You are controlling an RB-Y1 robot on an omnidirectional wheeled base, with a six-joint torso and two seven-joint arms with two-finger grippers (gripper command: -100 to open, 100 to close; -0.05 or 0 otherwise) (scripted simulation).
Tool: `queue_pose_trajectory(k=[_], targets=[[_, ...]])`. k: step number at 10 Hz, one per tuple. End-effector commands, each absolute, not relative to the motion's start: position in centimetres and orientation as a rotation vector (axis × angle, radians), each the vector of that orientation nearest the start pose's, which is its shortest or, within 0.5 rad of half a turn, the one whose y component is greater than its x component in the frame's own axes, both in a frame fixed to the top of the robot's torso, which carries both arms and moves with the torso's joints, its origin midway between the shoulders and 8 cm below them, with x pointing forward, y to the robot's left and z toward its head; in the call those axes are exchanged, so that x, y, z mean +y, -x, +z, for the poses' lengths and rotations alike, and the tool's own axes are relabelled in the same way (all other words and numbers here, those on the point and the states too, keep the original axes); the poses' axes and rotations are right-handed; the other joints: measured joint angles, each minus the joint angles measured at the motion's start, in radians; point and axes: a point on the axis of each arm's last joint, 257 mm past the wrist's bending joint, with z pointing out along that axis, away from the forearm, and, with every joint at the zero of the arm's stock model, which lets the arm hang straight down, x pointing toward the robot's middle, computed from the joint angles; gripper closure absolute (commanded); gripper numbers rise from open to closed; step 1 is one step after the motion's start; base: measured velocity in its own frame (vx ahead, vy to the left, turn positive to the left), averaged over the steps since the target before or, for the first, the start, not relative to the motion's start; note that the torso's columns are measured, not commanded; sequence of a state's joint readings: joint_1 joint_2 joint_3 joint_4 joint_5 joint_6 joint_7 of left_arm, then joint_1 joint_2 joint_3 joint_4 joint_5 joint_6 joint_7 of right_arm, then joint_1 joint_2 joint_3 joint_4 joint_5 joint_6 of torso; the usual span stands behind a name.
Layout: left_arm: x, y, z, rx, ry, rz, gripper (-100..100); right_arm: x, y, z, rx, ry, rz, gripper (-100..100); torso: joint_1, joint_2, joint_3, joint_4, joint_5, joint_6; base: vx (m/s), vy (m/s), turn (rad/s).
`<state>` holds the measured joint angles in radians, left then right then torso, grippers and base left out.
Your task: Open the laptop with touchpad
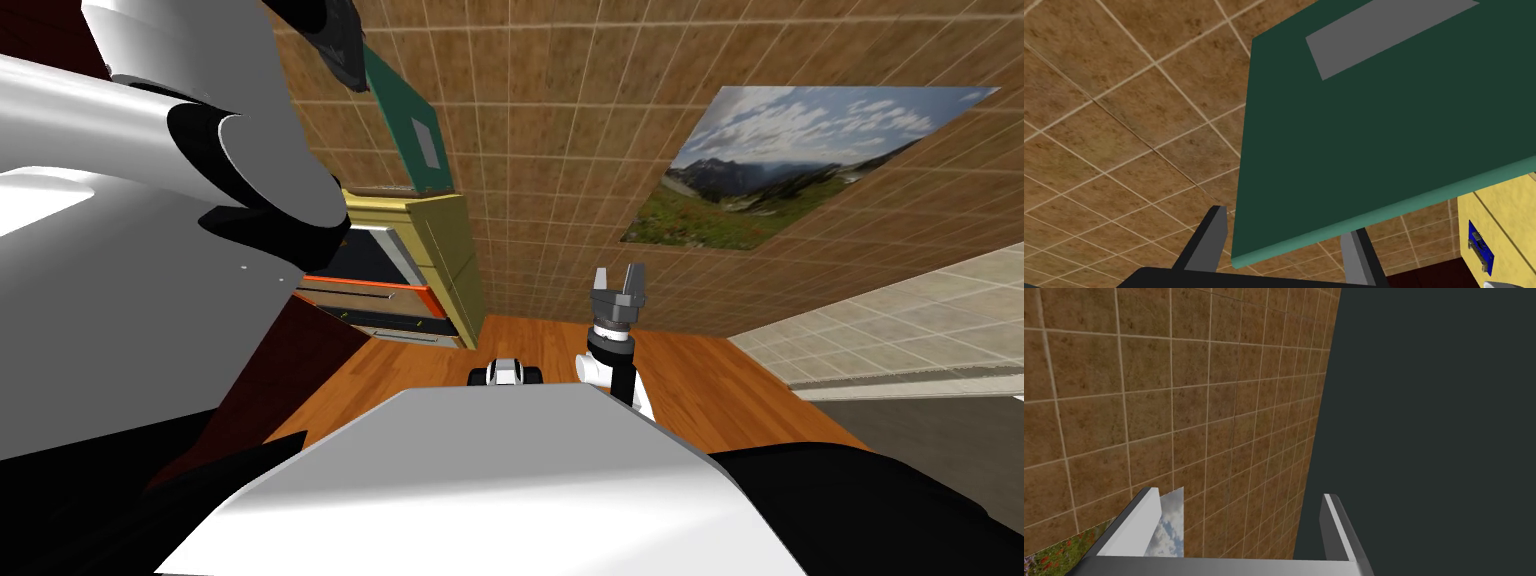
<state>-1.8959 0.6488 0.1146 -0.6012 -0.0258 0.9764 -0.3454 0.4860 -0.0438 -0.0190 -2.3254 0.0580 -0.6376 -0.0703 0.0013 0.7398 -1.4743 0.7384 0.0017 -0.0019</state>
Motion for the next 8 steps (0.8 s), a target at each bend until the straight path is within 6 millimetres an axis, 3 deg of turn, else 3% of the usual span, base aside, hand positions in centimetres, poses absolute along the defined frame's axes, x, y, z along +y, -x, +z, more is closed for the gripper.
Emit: queue_pose_trajectory(k=[1, 7, 8], targets=[[36.1, -64.7, 41.6, 1.222, 1.083, -0.722, 100, -26.1, -31.0, 7.1, 0.537, -0.449, 1.367, 0, 0.002, 0.000, 0.000, 0.000, 0.001, 0.000, 0.042, 0.011, 0.036], [39.1, -63.0, 41.2, 1.179, 1.263, -0.893, 100, -26.1, -31.0, 7.1, 0.537, -0.449, 1.367, 0, 0.004, -0.001, -0.001, -0.001, 0.002, -0.001, 0.038, 0.014, 0.030], [38.7, -63.2, 41.5, 1.182, 1.236, -0.877, 100, -26.1, -31.0, 7.1, 0.537, -0.449, 1.367, 0, 0.003, -0.001, -0.001, -0.001, 0.001, 0.000, 0.017, 0.006, 0.012]])
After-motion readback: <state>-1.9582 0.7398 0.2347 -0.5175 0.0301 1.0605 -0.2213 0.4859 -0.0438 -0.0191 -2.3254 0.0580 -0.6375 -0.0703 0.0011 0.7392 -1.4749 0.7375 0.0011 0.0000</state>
